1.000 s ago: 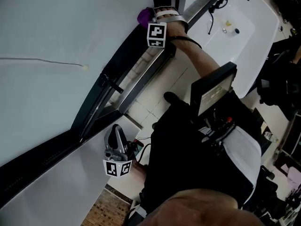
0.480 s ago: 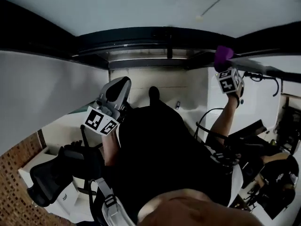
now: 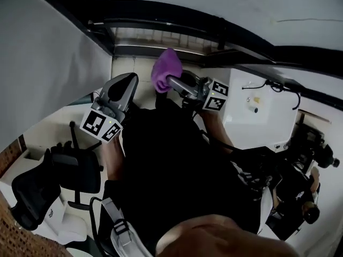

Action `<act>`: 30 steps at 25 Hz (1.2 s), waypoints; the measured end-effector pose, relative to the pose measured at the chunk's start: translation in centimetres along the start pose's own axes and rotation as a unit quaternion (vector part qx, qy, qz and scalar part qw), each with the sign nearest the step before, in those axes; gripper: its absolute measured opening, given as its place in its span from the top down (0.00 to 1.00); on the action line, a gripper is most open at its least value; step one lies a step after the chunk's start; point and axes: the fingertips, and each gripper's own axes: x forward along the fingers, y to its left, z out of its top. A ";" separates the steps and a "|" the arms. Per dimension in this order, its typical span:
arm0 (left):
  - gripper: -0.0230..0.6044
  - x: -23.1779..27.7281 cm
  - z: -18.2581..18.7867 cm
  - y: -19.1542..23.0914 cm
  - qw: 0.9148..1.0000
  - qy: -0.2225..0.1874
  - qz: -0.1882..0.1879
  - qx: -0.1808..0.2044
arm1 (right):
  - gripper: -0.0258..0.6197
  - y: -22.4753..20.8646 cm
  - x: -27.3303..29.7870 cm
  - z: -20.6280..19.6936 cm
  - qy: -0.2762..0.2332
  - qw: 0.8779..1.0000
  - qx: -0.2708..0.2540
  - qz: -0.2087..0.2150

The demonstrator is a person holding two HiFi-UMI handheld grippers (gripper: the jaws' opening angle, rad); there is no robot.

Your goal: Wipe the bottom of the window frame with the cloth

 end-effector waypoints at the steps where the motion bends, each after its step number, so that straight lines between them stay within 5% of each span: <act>1: 0.96 -1.1 0.1 0.6 1.000 -0.007 0.006 -0.003 | 0.86 0.9 1.2 0.2 -0.002 1.000 -0.006 0.010; 9: 0.96 -10.2 0.6 4.0 0.992 -0.072 0.100 -0.014 | 0.86 6.0 7.6 -2.0 0.035 0.995 -0.017 0.096; 16: 0.96 -13.6 1.3 0.8 0.957 -0.160 0.241 0.011 | 0.86 9.1 7.5 -2.4 0.114 0.961 -0.032 0.251; 18: 0.96 -13.7 1.6 -1.8 0.950 -0.183 0.252 0.020 | 0.86 10.0 6.2 -2.0 0.123 0.952 -0.034 0.279; 25: 0.96 -12.5 0.7 -7.4 0.950 -0.193 0.233 0.074 | 0.86 9.7 2.7 -2.5 0.088 0.949 -0.051 0.297; 30: 0.96 -2.2 0.4 -12.7 0.940 -0.185 0.280 0.060 | 0.86 7.7 -4.1 3.8 0.130 0.931 0.001 0.341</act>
